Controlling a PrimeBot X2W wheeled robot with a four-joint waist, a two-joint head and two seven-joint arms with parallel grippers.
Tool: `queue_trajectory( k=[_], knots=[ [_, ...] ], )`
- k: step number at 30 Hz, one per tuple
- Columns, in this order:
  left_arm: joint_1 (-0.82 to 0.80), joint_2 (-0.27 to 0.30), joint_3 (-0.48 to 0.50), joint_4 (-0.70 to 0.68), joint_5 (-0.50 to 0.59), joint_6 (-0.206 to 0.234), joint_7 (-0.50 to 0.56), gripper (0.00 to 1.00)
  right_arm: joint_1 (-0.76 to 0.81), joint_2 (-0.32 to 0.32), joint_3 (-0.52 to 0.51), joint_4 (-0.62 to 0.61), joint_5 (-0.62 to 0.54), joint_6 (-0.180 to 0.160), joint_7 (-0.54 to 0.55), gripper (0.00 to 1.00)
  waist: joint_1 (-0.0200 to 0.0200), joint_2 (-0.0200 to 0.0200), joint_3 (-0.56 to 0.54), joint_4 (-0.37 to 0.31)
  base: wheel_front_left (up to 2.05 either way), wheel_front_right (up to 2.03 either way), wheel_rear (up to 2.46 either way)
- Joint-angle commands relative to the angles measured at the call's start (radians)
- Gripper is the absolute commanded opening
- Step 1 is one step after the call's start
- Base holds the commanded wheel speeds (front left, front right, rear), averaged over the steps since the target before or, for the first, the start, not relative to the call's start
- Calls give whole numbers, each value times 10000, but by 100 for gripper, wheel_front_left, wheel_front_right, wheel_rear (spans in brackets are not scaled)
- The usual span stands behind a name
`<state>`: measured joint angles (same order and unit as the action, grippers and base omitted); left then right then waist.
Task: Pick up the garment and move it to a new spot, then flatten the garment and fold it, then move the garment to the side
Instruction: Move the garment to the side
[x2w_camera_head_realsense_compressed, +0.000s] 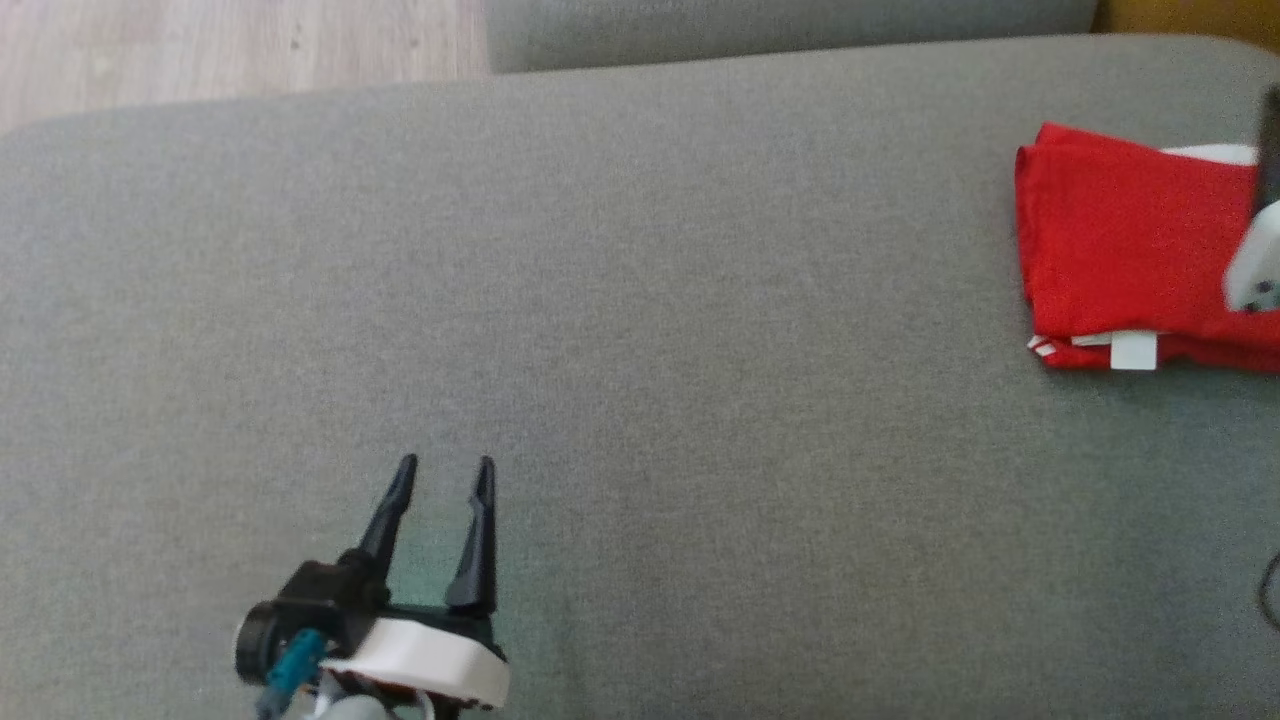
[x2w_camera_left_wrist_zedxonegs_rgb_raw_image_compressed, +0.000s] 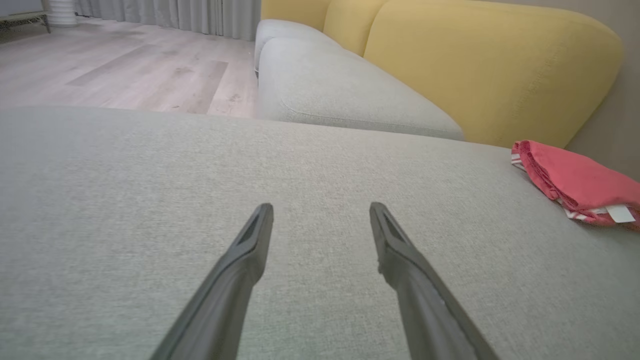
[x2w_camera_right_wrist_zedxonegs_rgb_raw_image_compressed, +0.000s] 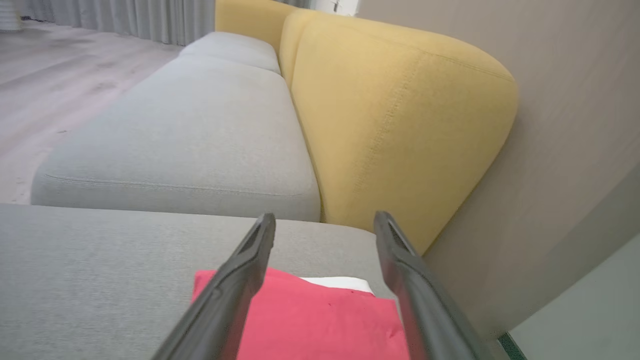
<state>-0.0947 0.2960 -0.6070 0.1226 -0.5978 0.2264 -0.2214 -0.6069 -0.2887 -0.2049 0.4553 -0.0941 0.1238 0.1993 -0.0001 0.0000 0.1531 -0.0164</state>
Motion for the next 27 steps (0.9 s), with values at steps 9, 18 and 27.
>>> queue_trajectory(
  k=[9,18,27],
  knots=[
    [430,440,1104,-284,-463,313,-190,100,1570,1262,1013,-1368,581,69,-892,100,1,0,-1327,292,0,0,0],
    [1283,476,1489,-93,-801,392,-299,100,4284,2340,1385,-2251,849,69,-1819,100,1,0,-1922,900,0,0,0],
    [1532,346,1387,123,-734,412,-333,100,6090,2381,2043,-2762,1962,69,-2679,100,1,0,-2031,1281,0,0,0]
  ],
)
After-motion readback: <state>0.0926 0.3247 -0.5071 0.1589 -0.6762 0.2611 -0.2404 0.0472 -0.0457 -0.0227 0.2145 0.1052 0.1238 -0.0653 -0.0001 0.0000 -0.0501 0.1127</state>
